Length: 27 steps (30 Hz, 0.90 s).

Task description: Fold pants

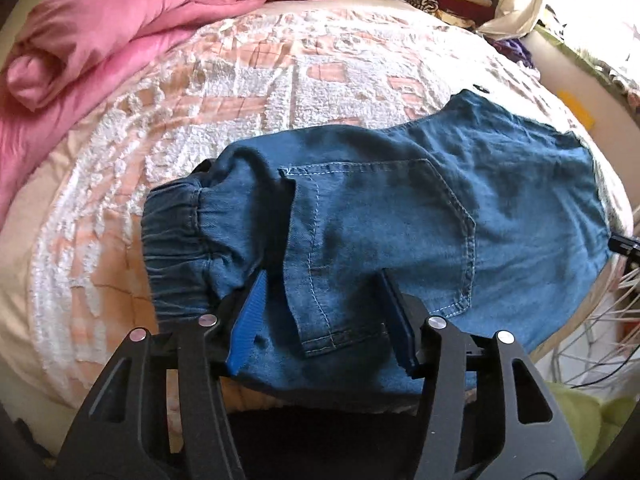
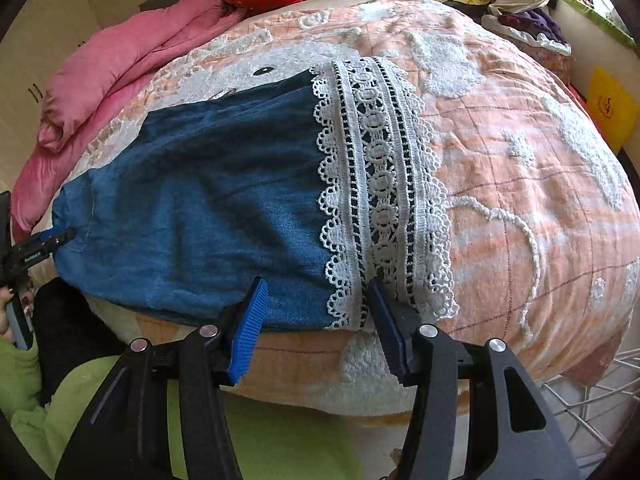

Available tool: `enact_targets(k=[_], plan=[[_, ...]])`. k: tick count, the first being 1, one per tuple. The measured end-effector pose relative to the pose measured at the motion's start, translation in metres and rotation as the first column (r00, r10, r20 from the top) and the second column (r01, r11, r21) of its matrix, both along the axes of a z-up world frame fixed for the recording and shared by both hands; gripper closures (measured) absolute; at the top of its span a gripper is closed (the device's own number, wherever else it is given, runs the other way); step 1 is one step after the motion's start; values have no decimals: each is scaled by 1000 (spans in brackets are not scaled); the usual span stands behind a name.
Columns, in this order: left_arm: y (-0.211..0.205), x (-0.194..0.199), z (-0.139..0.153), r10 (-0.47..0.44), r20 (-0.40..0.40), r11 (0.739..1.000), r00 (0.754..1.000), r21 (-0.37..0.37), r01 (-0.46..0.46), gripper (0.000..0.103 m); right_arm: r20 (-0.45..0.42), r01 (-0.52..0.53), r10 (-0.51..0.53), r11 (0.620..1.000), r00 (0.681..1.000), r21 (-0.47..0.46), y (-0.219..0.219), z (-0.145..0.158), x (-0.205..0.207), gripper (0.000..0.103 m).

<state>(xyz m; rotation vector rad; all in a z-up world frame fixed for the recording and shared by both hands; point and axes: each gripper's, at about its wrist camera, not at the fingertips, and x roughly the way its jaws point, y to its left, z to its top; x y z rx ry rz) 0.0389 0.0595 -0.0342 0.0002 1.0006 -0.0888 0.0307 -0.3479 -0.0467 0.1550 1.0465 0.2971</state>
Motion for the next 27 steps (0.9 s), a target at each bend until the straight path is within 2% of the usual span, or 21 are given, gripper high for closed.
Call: enact_targets(k=[3,6,8,10,12,15,17,22,27], plan=[[5,-2,1,4,7,999,1000,-38,-4,55,0,-4,4,1000,1000,-7,2,1,-1,52],[-1,-6,12,11,23,998,1000,-57,-10,54,17,-10,10,1000,1000,5,4,12,-2,45],[-9,-8,27,-11,64,999,998,-36,14,54,70,-2,1,1000,998,15,1,26,-3,43],[-15,-7,40,-27,87,998,996,-59,32,54,134,10,-14,1000,991,26,-5,43,-2,43],[-21,1,52,-39,108,994,993,-95,49,53,166,24,-28,999,986,27,-11,51,4,43],[-38,20,65,-70,129,994,989,-75,80,50,197,49,-54,998,979,31,-22,61,20,43],[-52,36,72,-102,139,989,985,-88,115,49,210,61,-70,997,975,50,-29,68,36,43],[-82,75,74,-150,124,979,981,-117,165,49,221,65,-87,993,971,102,-41,77,66,43],[-108,115,52,-195,48,971,980,-129,199,49,193,70,-87,993,977,95,-48,72,99,43]])
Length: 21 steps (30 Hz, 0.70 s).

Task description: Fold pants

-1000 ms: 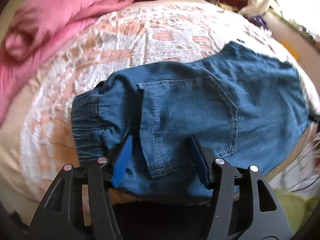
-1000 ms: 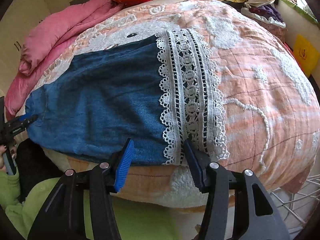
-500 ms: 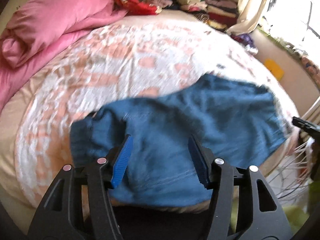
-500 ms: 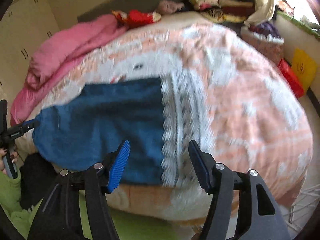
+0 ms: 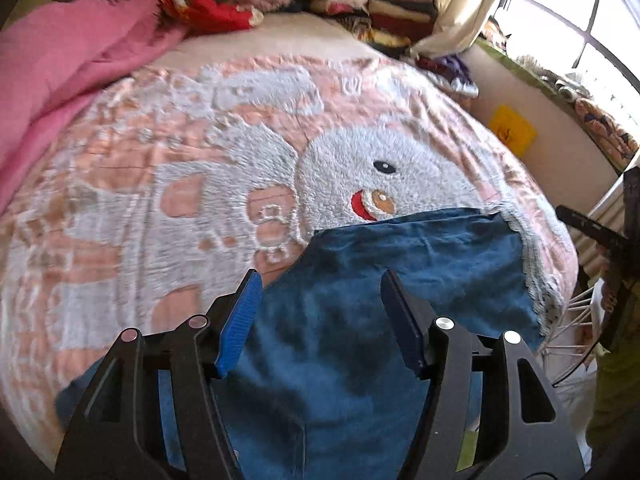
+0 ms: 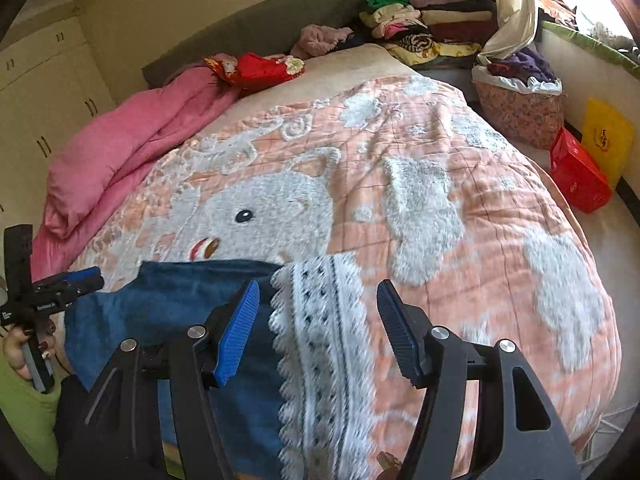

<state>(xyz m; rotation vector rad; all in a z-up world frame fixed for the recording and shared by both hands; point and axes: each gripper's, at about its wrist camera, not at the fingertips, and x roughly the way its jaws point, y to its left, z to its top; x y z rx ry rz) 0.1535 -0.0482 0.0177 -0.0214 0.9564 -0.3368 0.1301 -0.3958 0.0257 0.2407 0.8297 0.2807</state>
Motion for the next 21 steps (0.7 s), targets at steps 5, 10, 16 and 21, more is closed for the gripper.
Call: enact_targets(k=[5,10,16,21], plan=[[-6,33,-28,10,-77,1000,997,-8,-11,46,-29,-8,8,1000,1000,-23,2,-10,22,43],[-16,52,-48,2,-112,1000,994,-24,-5,43,-62,-27,26,999,998,-28,3,-24,39,43],[-25,45,-47,-38,-94,999,995,-40,35,99,-87,-38,34,999,996,-35,5,-37,51,61],[-4,38,-27,0,-15,988,1000,-157,-3,99,-54,-9,8,1000,998,-5,1,-40,47,85]])
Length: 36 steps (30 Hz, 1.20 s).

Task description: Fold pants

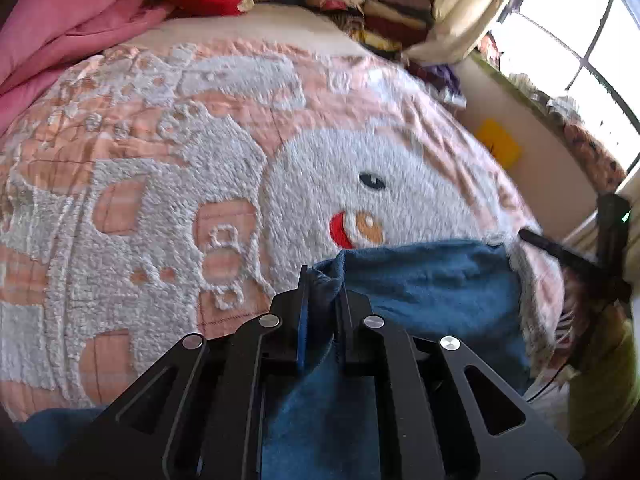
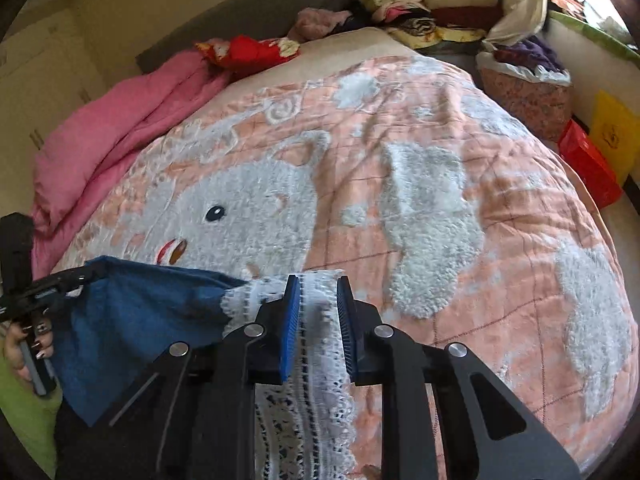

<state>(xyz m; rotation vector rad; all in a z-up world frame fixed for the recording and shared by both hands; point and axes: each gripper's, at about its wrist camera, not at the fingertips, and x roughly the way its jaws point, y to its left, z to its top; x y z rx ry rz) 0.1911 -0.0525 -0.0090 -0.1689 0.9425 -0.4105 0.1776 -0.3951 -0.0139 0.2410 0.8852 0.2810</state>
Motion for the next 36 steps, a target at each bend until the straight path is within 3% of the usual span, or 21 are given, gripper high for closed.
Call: enact_targets(k=[4,9,13,14,15,17,20,22,25,27,28,31,32,33,35,36], plan=[[-8,4,-18,-10,-33,999,999,43,11,99,-32,11,-11,1000,999,-17,0,-11,3,83],[-9,6,-32,-4,-60,999,998,36,6,99,-12,30,-29,996,1000,80,-9,-4,5,58],[-10,5,-30,-2,-48,999,999,42,4,99,-39,-37,39,998,998,56,4,-5,15,58],[-10,5,-31,-1,-47,999,999,43,3,99,-49,-45,47,997,998,55,7,-8,16,59],[-10,5,-31,1,-45,999,999,43,1,99,-54,-60,63,996,997,63,10,-10,17,78],[-11,5,-31,2,-41,999,999,49,0,99,-23,-84,85,995,996,46,15,-8,11,94],[-12,3,-31,3,-39,999,999,52,-1,99,47,-51,48,996,998,66,9,-1,-1,94],[-12,4,-31,1,-44,999,999,49,1,99,38,-32,29,997,999,76,4,-6,1,94],[-12,4,-31,1,-43,998,999,58,2,99,-17,-38,38,999,999,35,5,-19,10,76],[-11,4,-31,3,-42,998,999,60,0,97,-17,-42,43,998,999,44,3,-21,14,36],[-11,5,-31,4,-43,998,999,62,-2,96,-25,-45,46,998,999,41,3,-23,17,35],[-12,6,-33,6,-44,998,999,67,-3,96,-59,-61,63,997,996,41,7,-34,24,39],[-13,7,-34,7,-44,998,999,70,-4,97,-64,-70,73,997,995,44,10,-37,24,52],[-13,7,-34,7,-46,998,999,69,-4,98,-68,-100,103,994,992,52,14,-38,24,72],[-14,7,-32,8,-48,997,999,71,-5,100,-48,-143,146,988,988,56,22,-32,21,84],[-14,7,-29,14,-34,997,999,73,-11,101,-29,-142,143,989,989,44,23,-27,19,85]])
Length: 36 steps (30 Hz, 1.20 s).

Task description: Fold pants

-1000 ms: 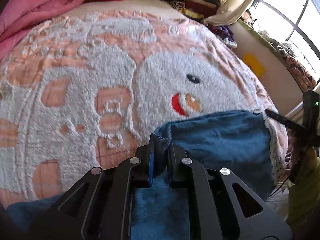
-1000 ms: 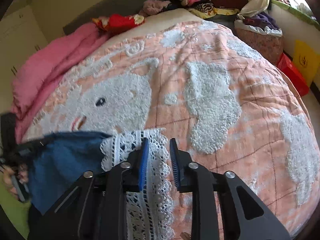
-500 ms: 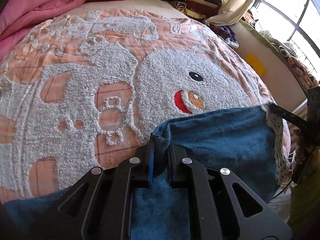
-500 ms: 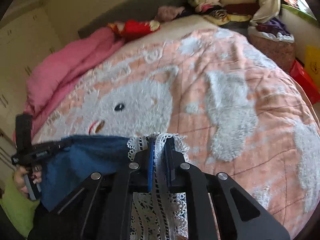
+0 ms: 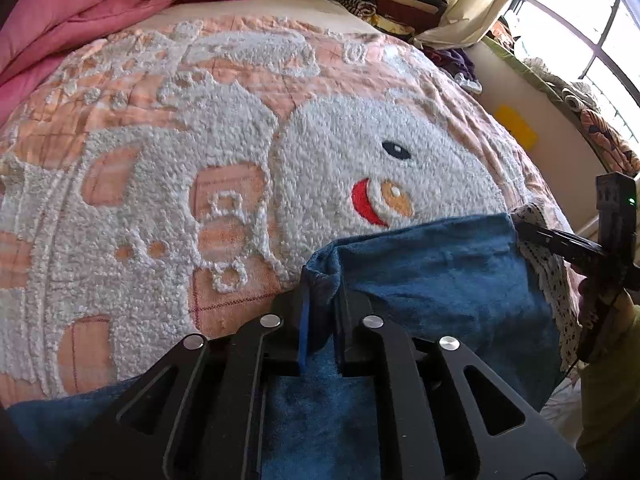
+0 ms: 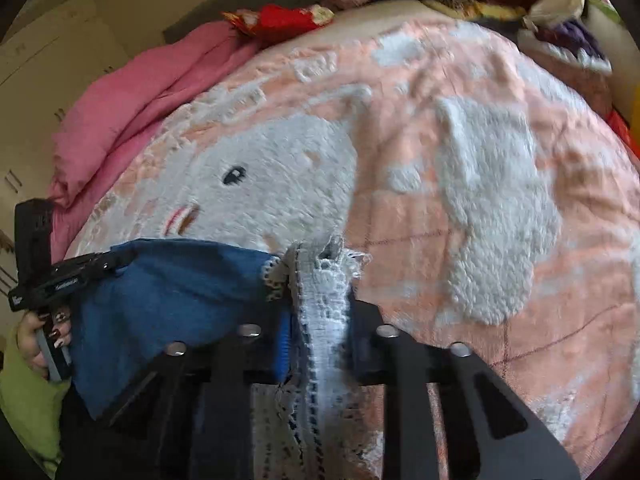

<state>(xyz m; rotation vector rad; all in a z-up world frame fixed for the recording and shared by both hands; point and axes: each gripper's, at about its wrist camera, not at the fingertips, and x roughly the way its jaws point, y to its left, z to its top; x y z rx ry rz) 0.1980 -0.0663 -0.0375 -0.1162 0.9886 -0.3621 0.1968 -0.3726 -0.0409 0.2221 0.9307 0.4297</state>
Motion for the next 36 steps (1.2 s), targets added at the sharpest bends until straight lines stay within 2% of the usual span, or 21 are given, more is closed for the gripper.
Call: enact_targets(k=[3,5,8,10,13,14,16,18,20,22,23,24,27,29,32,36], plan=[[-1,-1,16,-3,54,1000,999,5,3,101,96,16,-14,1000,995,-15,-2,23,-8,85],[-5,2,20,-5,66,1000,998,28,3,101,116,15,-10,999,993,-46,-1,27,-6,85],[-13,11,5,-3,45,997,999,83,-1,100,78,15,-4,989,997,-144,9,11,8,82],[-15,13,-5,2,34,995,999,100,-5,96,45,17,-9,983,999,-184,12,-3,15,78],[-14,12,-9,7,57,994,998,105,-13,89,50,40,-31,981,998,-187,8,-6,15,64],[-12,11,-8,14,55,996,998,92,-19,87,54,61,-52,979,997,-196,5,-3,14,53],[-3,8,-1,49,58,994,997,94,-54,58,66,94,-83,976,994,-196,-2,5,9,47],[6,-1,9,72,74,993,995,90,-79,53,107,147,-128,968,986,-202,-13,18,-6,38],[17,-17,23,92,105,991,990,89,-101,44,148,177,-150,965,978,-195,-22,32,-24,33],[25,-35,34,120,141,983,983,119,-138,16,181,191,-158,965,971,-181,-27,44,-42,30],[31,-46,39,139,161,977,977,138,-162,11,196,190,-155,966,968,-174,-29,50,-53,30],[40,-63,44,159,179,971,971,148,-187,10,207,182,-146,969,967,-168,-29,53,-65,27],[59,-95,48,173,167,973,971,122,-195,10,233,148,-102,970,967,-191,-17,57,-92,21],[68,-110,44,187,141,969,972,135,-206,10,233,111,-60,970,971,-216,-1,53,-104,21],[72,-122,33,195,80,972,978,115,-203,10,212,20,30,973,977,-231,29,44,-118,21],[71,-116,8,227,0,954,974,201,-222,10,167,-88,134,962,977,-258,70,25,-120,21]])
